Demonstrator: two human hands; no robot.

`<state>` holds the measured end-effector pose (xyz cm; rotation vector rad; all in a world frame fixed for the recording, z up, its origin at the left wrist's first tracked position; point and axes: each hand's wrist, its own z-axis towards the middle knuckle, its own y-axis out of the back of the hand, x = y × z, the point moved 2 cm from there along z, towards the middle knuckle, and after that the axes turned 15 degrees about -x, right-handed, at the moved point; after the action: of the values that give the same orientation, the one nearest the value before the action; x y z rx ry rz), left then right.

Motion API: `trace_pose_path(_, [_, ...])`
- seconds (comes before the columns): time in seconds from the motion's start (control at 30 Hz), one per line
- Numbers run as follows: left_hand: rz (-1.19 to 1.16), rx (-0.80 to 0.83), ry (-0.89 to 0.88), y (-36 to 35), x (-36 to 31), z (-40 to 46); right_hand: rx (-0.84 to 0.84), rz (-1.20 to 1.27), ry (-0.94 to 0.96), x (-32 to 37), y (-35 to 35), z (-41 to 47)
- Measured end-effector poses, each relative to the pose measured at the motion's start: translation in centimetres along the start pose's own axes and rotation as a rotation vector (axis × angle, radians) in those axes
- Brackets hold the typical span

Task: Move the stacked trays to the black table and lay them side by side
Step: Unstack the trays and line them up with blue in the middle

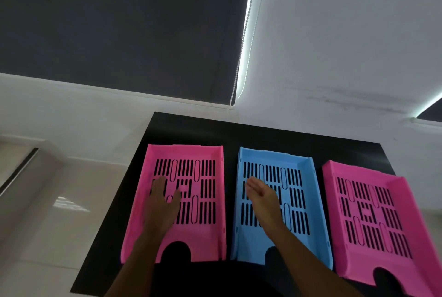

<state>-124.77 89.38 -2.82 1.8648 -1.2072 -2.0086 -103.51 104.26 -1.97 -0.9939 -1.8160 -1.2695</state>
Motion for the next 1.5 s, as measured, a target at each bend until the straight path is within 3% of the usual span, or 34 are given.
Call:
trace_pose_path(0.2, [0.007,0.352,-0.019,-7.4,-4.1,-6.7,-0.423,-0.064,-0.004,-4.5,9.5,2.0])
trace_pose_path(0.33, [-0.013,0.444,-0.001,-10.2,-4.7,-9.1,-0.512,-0.154,-0.058,-7.8,13.6,2.1])
trace_pose_path(0.67, [0.058,0.453,-0.098,-12.7,-4.7,-9.9,-0.358,-0.245,-0.127,-12.4,16.6,3.6])
trace_pose_path(0.83, [0.083,0.440,-0.090,-13.5,-5.3,-10.5,-0.288,-0.217,-0.060,-13.4,16.2,4.0])
trace_pose_path(1.5, [0.140,0.392,-0.104,-14.4,-6.8,-10.8,-0.227,-0.296,-0.020,-13.7,17.8,5.5])
